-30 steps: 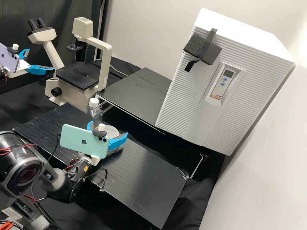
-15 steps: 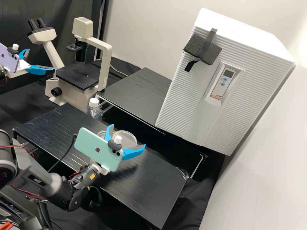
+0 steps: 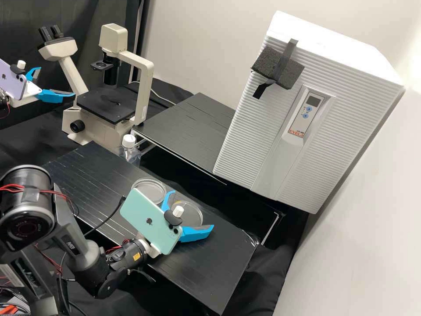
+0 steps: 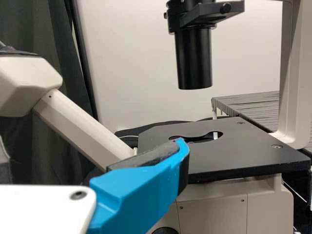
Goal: Open the petri dish lid.
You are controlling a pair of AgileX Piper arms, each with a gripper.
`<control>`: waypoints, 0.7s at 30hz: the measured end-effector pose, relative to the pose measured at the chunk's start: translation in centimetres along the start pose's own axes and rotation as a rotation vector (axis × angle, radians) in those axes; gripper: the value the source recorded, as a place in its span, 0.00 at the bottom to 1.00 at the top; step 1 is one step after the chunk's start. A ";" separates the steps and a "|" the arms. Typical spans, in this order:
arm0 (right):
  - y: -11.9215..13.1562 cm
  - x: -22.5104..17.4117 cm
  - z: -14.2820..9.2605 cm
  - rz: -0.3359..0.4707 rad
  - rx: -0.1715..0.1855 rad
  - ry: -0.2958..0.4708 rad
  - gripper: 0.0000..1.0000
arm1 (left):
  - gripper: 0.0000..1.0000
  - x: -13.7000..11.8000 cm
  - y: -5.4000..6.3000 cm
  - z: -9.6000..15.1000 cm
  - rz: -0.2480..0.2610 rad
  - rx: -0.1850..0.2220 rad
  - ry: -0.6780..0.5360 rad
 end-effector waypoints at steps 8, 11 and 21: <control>0.5 -0.1 0.5 0.030 -0.002 -0.025 0.00 | 1.00 0.0 0.0 0.0 0.000 0.000 0.000; 0.5 -0.1 0.6 0.029 -0.024 -0.029 0.00 | 1.00 0.0 0.0 0.0 0.000 0.000 0.000; 0.1 0.3 1.0 0.039 -0.105 -0.063 1.00 | 1.00 0.0 0.0 0.0 0.000 0.000 0.000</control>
